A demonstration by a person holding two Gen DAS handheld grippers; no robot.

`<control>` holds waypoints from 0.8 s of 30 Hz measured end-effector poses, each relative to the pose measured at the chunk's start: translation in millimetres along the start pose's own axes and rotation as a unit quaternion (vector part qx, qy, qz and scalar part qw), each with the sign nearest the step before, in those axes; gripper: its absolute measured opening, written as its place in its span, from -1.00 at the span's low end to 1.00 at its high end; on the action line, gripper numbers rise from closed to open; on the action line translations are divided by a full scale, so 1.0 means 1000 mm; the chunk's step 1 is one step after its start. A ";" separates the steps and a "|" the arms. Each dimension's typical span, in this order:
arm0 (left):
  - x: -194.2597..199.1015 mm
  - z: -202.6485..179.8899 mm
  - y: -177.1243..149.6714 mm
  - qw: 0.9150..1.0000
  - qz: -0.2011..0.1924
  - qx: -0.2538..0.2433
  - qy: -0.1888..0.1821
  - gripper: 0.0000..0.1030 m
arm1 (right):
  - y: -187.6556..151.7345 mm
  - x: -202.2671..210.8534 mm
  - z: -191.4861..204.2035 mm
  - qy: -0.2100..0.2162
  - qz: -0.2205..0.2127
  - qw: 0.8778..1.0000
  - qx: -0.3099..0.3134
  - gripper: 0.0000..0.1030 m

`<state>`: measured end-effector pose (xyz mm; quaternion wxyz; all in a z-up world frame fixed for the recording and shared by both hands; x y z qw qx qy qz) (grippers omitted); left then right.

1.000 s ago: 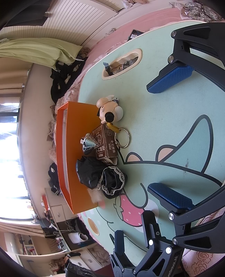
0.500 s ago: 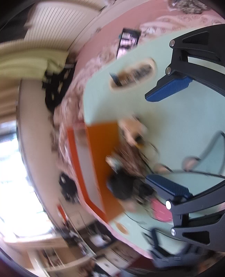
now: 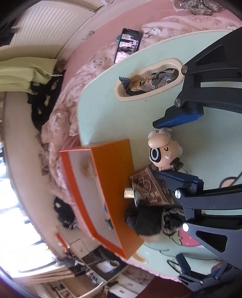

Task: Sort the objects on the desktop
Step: 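Reach for and grasp the figurine keychain with the right gripper, then drop the black lace cloth in the box with the left while the right carries the figurine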

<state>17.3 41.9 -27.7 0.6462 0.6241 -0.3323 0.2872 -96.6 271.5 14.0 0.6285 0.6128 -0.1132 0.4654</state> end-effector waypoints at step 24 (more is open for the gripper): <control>-0.040 -0.033 0.102 0.997 -0.003 -0.047 -0.059 -0.44 | -0.035 0.046 -0.014 0.030 -0.060 0.998 -0.015 -0.15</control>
Point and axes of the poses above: each gripper's, at about its wrist camera, not at the fingertips, and x roughly against the way its jaws point, z to its left, y to its top, the point moved 3 cm from there along -x, roughly the way its jaws point, and after that the axes turned 3 degrees about y, right-handed, at the moved point
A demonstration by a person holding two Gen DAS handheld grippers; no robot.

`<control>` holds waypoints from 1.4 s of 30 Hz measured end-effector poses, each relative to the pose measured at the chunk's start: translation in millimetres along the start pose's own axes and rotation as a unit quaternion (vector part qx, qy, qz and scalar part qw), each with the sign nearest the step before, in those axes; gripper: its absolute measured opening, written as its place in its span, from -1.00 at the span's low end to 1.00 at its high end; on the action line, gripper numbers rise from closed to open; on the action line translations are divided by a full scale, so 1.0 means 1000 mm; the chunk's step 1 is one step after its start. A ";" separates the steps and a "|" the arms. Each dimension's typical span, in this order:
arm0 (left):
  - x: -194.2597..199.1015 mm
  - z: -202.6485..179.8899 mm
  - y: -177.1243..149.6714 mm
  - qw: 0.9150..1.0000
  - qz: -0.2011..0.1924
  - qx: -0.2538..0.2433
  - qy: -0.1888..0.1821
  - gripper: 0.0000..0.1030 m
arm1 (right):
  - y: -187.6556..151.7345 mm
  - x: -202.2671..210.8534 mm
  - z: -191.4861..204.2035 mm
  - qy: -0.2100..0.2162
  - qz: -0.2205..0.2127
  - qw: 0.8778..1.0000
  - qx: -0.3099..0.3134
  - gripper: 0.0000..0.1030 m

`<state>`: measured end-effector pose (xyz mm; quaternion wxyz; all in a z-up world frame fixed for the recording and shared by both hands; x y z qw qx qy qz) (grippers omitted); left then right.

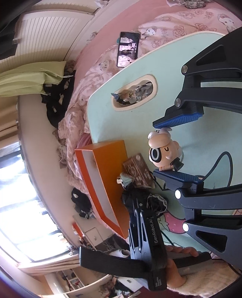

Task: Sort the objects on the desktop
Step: 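Drop the black lace cloth in the box with the left while the right carries the figurine, then lower the figurine keychain into the orange box and open the right gripper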

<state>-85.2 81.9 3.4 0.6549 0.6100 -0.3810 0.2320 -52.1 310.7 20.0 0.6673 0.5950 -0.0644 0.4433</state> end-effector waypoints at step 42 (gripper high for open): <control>0.027 0.108 0.095 0.994 -0.093 0.046 -0.016 0.75 | 0.186 -0.126 0.049 0.070 0.106 0.986 0.108 0.05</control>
Point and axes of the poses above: each gripper's, at about its wrist camera, not at the fingertips, and x roughly against the way its jaws point, z to its left, y to its top, the point moved 3 cm from there along -x, roughly the way its jaws point, and after that the axes turned 3 degrees about y, right-handed, at the moved point
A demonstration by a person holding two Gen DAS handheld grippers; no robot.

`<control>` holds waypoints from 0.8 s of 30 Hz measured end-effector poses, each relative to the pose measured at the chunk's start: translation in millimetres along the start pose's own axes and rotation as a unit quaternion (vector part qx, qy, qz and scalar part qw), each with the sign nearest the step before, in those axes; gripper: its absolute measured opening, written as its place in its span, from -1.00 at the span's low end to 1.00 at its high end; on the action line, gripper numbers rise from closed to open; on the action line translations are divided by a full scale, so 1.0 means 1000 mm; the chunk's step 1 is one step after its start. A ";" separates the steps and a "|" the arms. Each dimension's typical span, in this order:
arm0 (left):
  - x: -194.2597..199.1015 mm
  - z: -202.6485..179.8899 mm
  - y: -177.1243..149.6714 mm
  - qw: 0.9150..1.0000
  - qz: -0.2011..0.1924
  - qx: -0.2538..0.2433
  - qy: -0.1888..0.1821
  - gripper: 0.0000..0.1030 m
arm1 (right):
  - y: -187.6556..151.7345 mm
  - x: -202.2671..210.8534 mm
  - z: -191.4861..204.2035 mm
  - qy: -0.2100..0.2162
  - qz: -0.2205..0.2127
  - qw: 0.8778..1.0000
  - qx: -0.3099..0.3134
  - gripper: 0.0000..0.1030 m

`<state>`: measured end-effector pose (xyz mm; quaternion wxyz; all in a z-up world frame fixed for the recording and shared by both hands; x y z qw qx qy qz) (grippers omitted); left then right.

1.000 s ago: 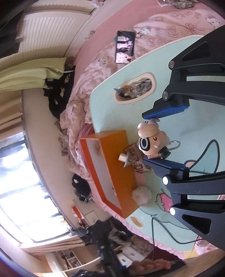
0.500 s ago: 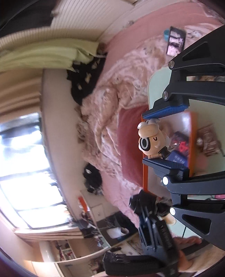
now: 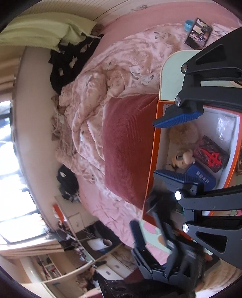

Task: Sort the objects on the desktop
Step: 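Lower the figurine keychain into the orange box and open the right gripper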

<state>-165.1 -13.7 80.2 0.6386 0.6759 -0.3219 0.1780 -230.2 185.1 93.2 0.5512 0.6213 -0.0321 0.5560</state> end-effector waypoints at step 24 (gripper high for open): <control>0.029 0.046 -0.011 0.993 -0.042 0.100 -0.055 0.75 | -0.051 -0.093 0.003 -0.099 0.511 0.846 0.117 -0.35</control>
Point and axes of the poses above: each gripper's, at about its wrist camera, not at the fingertips, and x roughly against the way its jaws point, z to its left, y to its top, the point moved 3 cm from there along -x, roughly the way its jaws point, and after that the axes turned 3 degrees about y, right-handed, at the moved point
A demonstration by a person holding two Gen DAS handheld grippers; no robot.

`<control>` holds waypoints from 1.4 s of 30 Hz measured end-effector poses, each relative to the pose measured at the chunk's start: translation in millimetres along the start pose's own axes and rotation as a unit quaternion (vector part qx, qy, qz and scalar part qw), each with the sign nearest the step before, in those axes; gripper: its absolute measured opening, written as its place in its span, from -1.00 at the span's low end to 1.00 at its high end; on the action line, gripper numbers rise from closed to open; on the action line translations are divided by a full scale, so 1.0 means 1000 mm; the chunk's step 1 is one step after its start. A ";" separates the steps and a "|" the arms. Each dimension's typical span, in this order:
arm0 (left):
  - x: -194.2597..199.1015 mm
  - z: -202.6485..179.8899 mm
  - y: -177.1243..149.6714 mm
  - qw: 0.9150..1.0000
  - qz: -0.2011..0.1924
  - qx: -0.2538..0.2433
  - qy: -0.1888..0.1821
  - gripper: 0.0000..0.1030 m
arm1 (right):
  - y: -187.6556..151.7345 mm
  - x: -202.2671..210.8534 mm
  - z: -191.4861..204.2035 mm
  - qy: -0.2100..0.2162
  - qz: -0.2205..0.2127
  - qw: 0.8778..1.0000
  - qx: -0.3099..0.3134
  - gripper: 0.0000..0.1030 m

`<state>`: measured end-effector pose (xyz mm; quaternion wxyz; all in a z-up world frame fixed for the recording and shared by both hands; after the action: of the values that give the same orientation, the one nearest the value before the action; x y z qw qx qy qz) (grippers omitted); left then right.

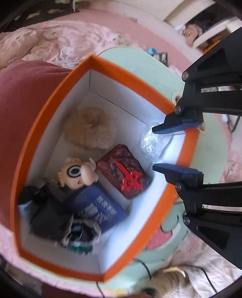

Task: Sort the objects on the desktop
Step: 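Lower the figurine keychain into the orange box and open the right gripper, then grasp the clear plastic bag with the right gripper and set it on the desk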

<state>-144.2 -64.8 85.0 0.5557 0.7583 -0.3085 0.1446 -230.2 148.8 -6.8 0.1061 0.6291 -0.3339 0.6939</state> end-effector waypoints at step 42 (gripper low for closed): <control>0.056 -0.046 -0.180 0.995 0.084 -0.027 0.056 0.75 | -0.195 -0.022 0.129 0.008 -0.604 0.787 -0.124 0.75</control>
<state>18.1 -4.4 -3.4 0.5782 0.7053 -0.3434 0.2241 -12.2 225.5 35.3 0.5835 0.6779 0.0325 0.4460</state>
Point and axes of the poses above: each gripper's, at about its wrist camera, not at the fingertips, and x roughly against the way its jaws point, z to its left, y to its top, the point moved 3 cm from there along -x, roughly the way its jaws point, and after that the axes turned 3 degrees about y, right-handed, at the moved point
